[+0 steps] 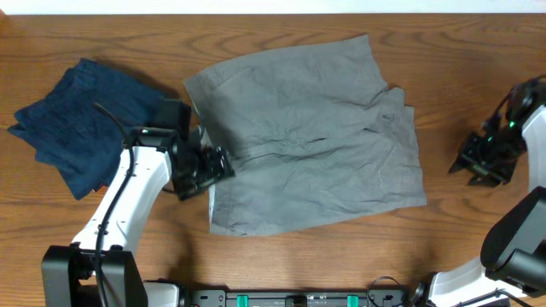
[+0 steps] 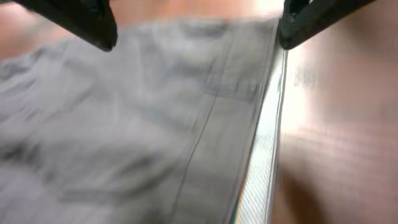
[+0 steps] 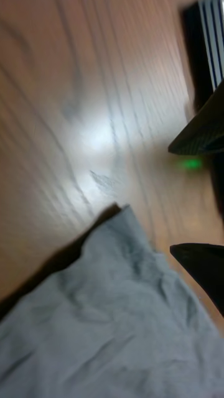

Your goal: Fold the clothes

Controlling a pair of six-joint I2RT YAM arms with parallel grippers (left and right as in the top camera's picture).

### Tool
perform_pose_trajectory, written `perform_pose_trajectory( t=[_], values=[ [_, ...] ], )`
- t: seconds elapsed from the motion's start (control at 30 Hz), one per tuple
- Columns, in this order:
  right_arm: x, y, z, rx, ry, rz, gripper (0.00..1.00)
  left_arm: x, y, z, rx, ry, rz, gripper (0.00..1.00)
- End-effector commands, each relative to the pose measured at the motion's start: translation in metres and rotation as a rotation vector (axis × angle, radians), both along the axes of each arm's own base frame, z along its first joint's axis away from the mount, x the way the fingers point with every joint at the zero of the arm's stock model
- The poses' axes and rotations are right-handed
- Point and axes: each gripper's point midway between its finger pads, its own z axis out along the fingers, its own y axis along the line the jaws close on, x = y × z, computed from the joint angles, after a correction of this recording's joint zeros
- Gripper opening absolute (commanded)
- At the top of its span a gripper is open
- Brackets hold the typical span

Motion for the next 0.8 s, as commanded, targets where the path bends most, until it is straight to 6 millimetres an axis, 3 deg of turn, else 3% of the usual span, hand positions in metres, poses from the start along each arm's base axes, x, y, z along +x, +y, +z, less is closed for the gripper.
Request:
perform_pose_trajectory(
  t=[0.0,0.13,0.4,0.5,0.77],
  values=[
    [-0.009,0.02,-0.01,0.105,-0.01,0.006,0.45,-0.025,-0.001,0.001,-0.007,0.101,-0.023,0.86],
    [-0.017,0.037,-0.027,0.18,-0.009,-0.025,0.52,-0.05,0.001,-0.001,0.003,0.199,-0.008,0.87],
    [-0.035,0.051,-0.051,0.189,-0.015,-0.113,0.53,-0.074,-0.013,-0.025,0.022,0.151,0.168,0.86],
    [-0.04,0.053,-0.054,0.176,-0.034,-0.135,0.53,-0.081,-0.017,-0.037,0.021,0.114,0.268,0.86],
    [-0.031,0.063,-0.062,0.188,-0.133,-0.129,0.53,-0.089,-0.009,-0.083,0.06,0.074,0.497,0.86]
  ],
)
